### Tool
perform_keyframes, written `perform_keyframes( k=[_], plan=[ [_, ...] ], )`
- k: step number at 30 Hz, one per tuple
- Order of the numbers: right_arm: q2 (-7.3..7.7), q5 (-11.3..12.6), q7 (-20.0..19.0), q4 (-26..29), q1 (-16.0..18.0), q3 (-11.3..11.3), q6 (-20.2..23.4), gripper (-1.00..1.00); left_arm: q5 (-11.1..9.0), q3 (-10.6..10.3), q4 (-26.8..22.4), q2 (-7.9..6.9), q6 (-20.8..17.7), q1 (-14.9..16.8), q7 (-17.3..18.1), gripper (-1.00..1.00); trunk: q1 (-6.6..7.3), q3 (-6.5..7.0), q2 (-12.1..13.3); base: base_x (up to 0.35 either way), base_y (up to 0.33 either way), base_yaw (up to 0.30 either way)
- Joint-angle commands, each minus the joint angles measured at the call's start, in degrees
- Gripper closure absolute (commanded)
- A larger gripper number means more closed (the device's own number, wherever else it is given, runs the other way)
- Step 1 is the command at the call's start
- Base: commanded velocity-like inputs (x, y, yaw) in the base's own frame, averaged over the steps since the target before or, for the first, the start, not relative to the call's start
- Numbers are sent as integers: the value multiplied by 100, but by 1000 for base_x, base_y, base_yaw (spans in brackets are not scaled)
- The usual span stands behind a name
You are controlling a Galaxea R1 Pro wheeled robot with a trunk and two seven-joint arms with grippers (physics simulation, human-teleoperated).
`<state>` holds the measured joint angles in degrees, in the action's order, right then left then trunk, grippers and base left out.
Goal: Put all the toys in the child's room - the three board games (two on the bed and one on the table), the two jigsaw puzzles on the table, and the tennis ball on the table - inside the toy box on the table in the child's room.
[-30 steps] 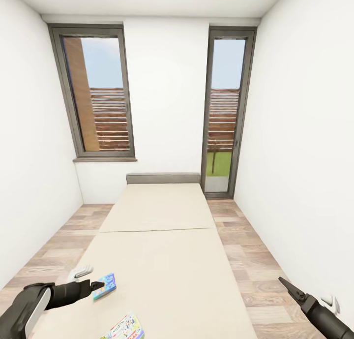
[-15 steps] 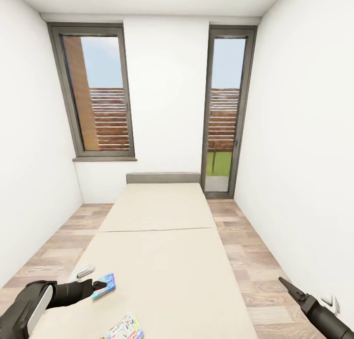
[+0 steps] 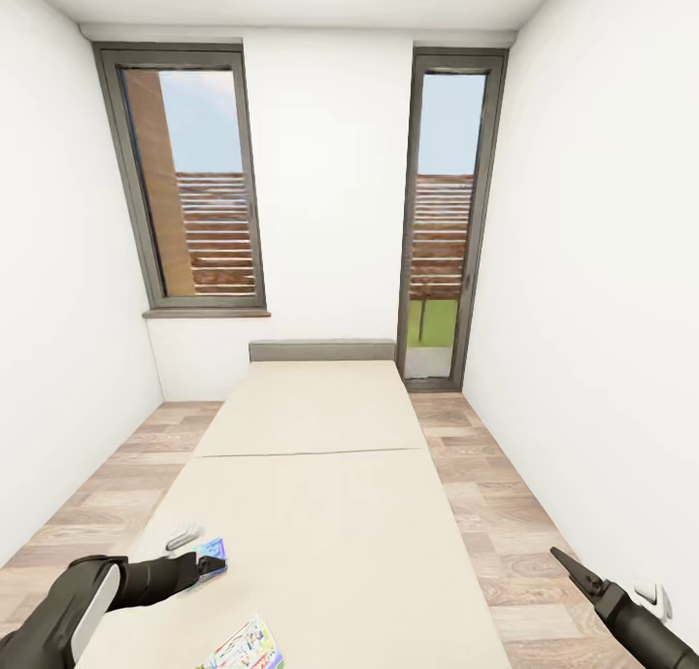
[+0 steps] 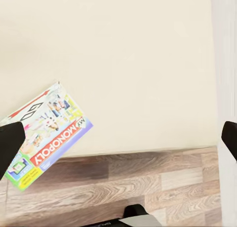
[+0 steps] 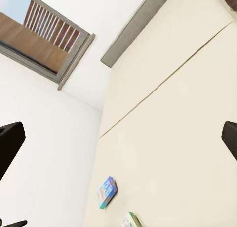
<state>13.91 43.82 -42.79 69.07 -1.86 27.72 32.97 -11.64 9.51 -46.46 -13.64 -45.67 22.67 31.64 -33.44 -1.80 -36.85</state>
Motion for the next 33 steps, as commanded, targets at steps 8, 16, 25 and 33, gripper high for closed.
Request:
perform_keyframes(
  k=[8, 16, 25, 33],
  plan=[
    [-9, 54, 82, 2, 1, -2, 50, -100, -5, 22, 20, 148, -170, 2, 28, -100, -179, -154, -331, -3, 0, 0],
    [-11, 59, 117, 2, 1, -3, 66, -100, -5, 9, 30, 150, -206, 1, 35, -100, -354, -297, -652, -166, 0, 0],
    [-14, 57, 129, 6, 1, -3, 68, -100, -11, 36, 32, 151, -224, 1, 50, -100, -552, -459, -1013, -56, 0, 0],
    [-11, 52, 130, 13, 1, -3, 58, -100, -14, 37, 32, 157, -214, 1, 51, -100, -728, -603, -1334, -4, 0, 0]
  ],
)
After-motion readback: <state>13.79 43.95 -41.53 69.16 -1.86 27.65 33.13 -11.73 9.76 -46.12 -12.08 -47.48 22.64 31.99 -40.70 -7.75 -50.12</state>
